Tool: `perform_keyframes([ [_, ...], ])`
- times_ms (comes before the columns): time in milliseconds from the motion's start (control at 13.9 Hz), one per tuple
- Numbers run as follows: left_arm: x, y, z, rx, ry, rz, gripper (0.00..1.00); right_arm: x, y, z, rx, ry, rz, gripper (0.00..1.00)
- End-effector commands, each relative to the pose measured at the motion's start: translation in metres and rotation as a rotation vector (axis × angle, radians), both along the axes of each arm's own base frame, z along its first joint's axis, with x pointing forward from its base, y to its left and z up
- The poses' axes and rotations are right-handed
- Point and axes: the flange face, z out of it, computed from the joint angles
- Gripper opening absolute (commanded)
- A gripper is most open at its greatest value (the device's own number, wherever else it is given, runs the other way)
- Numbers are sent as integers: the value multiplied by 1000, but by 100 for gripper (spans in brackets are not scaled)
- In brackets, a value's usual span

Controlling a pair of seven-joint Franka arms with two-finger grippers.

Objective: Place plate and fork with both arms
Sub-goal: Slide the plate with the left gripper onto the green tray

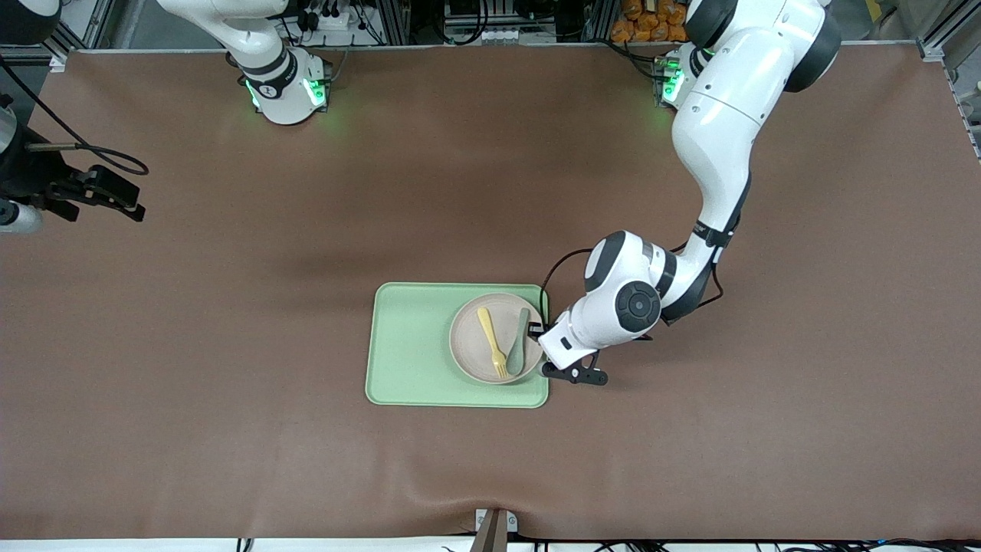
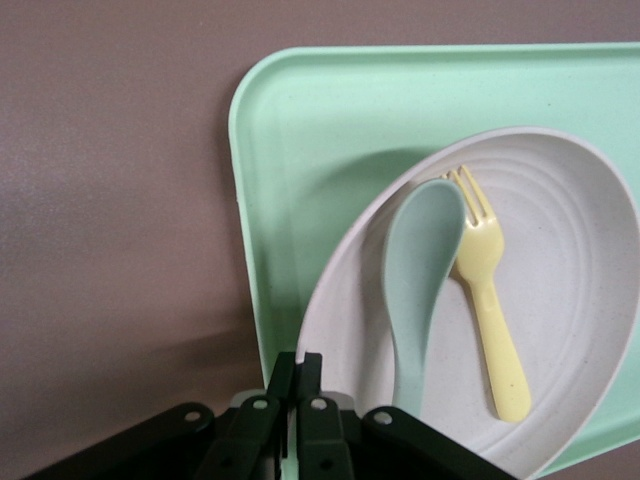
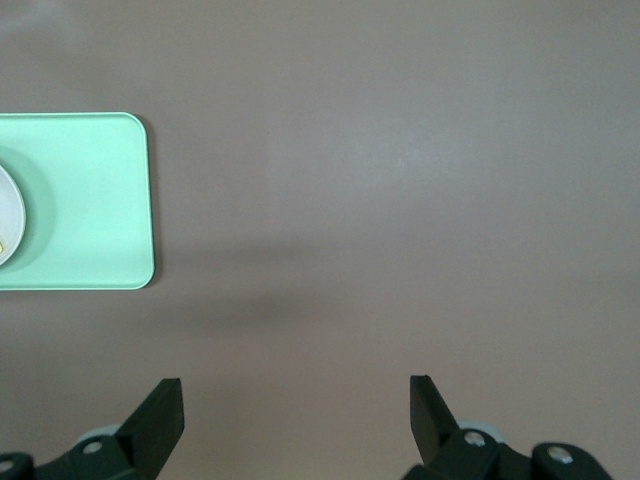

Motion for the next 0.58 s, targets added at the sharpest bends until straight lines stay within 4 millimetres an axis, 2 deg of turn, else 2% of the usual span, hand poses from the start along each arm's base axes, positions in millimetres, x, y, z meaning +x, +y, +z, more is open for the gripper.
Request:
perform_keyframes([
  [0, 3, -9, -4, 8, -24, -11, 0, -4, -2, 2, 22, -12, 3, 100],
  [72, 4, -8, -5, 7, -29, -10, 19, -4, 1, 3, 20, -15, 12, 100],
  [144, 3, -9, -9, 9, -25, -11, 76, -4, 2, 3, 17, -13, 14, 100],
  [216, 3, -9, -10, 9, -23, -5, 100, -4, 4, 2, 9, -12, 22, 100],
  [288, 0, -14, -7, 11, -26, -8, 100, -4, 7, 2, 8, -9, 20, 100],
  [432, 4, -9, 3, 35, -44, -9, 100, -7, 8, -2, 8, 19, 28, 100],
  [504, 4, -10, 18, 52, -63, -22, 100, -8, 9, -2, 10, 29, 33, 100],
])
